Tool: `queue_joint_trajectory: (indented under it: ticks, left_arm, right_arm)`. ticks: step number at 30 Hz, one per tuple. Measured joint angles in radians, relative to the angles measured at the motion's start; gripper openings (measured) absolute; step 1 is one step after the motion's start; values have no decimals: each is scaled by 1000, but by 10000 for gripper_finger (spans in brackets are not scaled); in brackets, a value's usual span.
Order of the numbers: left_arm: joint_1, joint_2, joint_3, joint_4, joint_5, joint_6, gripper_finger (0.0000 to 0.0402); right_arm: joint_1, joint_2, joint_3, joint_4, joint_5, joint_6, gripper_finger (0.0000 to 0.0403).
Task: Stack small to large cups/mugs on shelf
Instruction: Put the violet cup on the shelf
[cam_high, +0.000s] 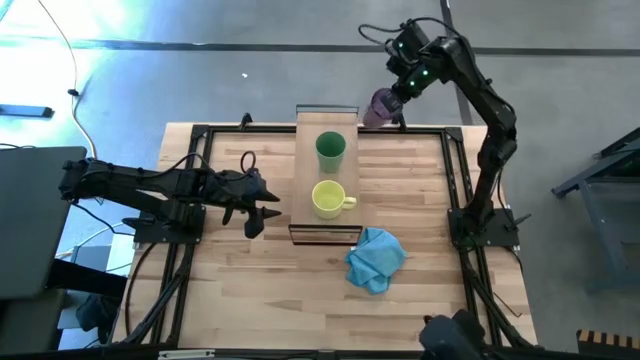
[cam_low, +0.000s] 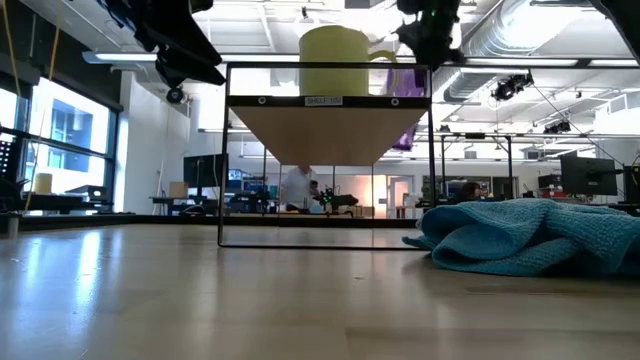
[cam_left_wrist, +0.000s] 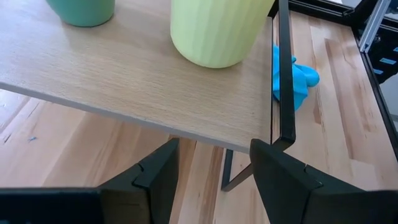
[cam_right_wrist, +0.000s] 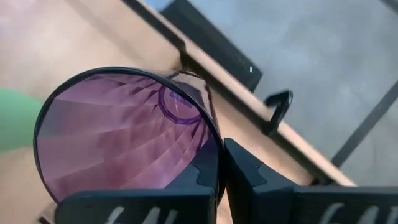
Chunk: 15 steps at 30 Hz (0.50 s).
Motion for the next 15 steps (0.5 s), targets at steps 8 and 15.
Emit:
queue_joint_trajectory:
  ticks: [8, 15]
  left_arm:
    - [0, 0, 0, 1, 0, 1, 184]
    - [0, 0, 0, 22, 0, -2, 184]
  right_arm:
    - [-34, -54, -285, -2, 11, -26, 0]
    - [-53, -129, -447, 12, 8, -56, 0]
